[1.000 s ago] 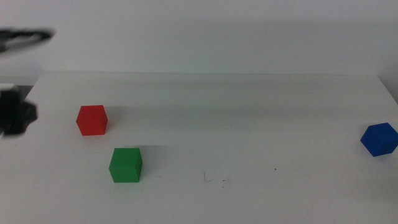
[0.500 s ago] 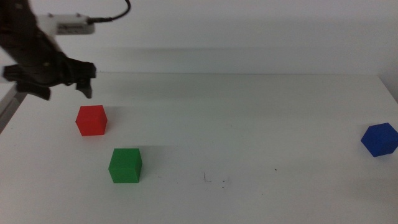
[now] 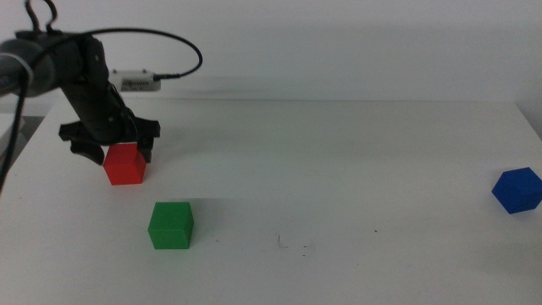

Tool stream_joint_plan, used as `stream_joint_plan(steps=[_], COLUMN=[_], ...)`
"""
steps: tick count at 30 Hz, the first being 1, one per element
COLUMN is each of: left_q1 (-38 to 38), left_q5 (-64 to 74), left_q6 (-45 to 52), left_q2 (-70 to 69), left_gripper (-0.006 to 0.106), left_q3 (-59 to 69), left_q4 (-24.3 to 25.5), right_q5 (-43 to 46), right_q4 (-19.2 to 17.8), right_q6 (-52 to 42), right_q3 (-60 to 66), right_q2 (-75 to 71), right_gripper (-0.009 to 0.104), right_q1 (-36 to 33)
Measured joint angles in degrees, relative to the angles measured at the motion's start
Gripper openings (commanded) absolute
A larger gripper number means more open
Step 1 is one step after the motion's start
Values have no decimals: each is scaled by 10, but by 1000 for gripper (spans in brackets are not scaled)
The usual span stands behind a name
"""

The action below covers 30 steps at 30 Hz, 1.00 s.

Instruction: Stack red cubes first, then green, then blue cubes in a specific spot.

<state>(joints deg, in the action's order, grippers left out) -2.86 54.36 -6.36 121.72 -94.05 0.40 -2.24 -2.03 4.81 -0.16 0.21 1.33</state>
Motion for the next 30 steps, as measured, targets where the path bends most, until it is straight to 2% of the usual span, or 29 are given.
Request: stream_joint_plan(steps=[3,8,13,15,19,24,30], left_q1=[2,18,8,-22,-144,-299,-385], left_q5=[-11,-12,8,25,70,89,39], left_q6=[1,13,19,-9,-137,-287,-382], left_q2=[18,23,-19,-57,-123,-114,-65], left_gripper=[78,33,0,-2,-2,-2,-2], left_q3=[0,0,1,6,5,6,6], left_q4=[-17,-45,-48,-25,31,30,69], right_q5=[0,0,0,0,0,0,0], right_q4=[0,0,0,0,0,0,0], right_q6=[0,0,0,0,0,0,0], right_q3=[0,0,0,0,0,0,0], right_q2=[0,0,0,0,0,0,0], right_gripper=[93,93,93,93,93,93,93], right_q1=[0,0,0,0,0,0,0])
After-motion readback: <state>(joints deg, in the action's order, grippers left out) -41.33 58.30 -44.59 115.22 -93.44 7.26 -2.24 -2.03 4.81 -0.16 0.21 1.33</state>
